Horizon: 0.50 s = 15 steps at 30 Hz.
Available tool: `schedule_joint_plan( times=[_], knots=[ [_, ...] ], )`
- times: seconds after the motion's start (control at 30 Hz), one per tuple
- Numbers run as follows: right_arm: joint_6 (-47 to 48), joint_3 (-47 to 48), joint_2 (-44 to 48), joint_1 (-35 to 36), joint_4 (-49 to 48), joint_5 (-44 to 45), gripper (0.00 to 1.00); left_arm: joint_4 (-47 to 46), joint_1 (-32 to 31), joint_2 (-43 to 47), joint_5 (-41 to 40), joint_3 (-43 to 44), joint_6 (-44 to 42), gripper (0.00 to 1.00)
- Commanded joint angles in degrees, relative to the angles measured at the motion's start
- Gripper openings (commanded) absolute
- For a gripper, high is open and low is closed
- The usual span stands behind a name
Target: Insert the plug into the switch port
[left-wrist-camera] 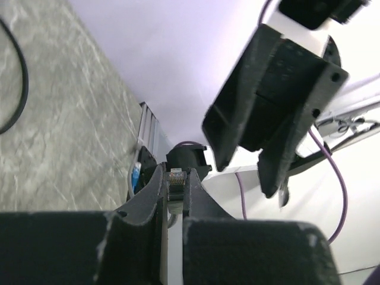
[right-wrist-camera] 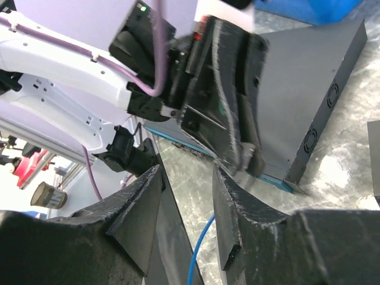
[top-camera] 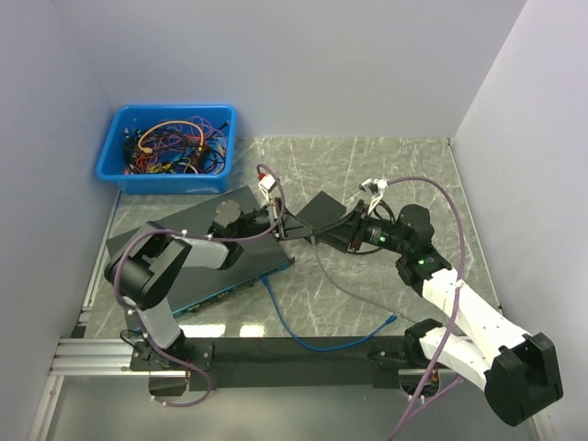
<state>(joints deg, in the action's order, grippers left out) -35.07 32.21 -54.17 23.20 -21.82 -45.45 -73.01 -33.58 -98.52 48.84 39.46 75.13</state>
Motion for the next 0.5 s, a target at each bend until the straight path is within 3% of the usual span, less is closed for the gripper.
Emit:
schedule_joint_plan(
  times=[0.0, 0.13, 0.3, 0.47],
  knots=[
    [1.05, 1.45, -0.67, -0.35, -1.12, 0.71, 0.46, -29.73, 0.18, -0.36, 1.96, 1.05, 5.46, 0.01],
    [2.99, 1.37, -1.90, -0.26, 1.17, 2.11, 0.44, -25.70, 0.18, 2.44, 1.26, 0.44, 2.23, 0.00],
    [1.59, -0.30, -1.99, -0.35, 0.03, 2.21, 0.44, -13.57, 0.01, 8.16, -0.67, -0.96, -4.72, 0.00],
    [-0.70, -0.83, -3.22, -0.09, -3.66, 0.28, 0.45, -13.64, -0.34, 9.23, -0.50, -1.14, -5.18, 0.01]
  ],
)
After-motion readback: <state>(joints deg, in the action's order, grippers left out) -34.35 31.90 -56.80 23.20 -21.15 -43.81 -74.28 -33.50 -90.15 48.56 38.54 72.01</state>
